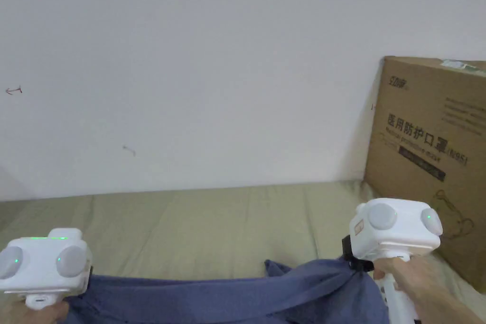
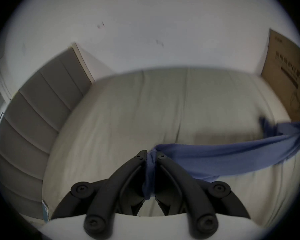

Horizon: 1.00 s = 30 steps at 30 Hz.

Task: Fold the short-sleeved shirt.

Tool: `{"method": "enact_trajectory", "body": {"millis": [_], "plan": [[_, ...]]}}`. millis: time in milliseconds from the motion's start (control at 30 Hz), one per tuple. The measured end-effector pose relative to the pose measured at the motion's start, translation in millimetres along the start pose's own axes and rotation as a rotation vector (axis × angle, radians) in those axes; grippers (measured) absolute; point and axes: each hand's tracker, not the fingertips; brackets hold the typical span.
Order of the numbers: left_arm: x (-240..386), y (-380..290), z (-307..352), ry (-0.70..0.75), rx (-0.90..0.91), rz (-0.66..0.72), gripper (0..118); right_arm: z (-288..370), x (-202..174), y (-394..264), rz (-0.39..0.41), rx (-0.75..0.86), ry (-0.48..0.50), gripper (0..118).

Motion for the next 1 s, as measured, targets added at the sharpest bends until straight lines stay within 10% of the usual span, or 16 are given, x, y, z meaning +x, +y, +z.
{"method": "enact_trajectory", "body": {"millis": [300, 1000], "plan": [[-39, -104, 24, -0.054, -0.057, 0.014, 6, -1, 43, -129, -0.095, -0.069, 0.087, 3], [-95, -391, 245, -0.093, -0.051, -0.002, 7, 198, 82, -413, 0.028, -0.053, 0.046, 3]]}}
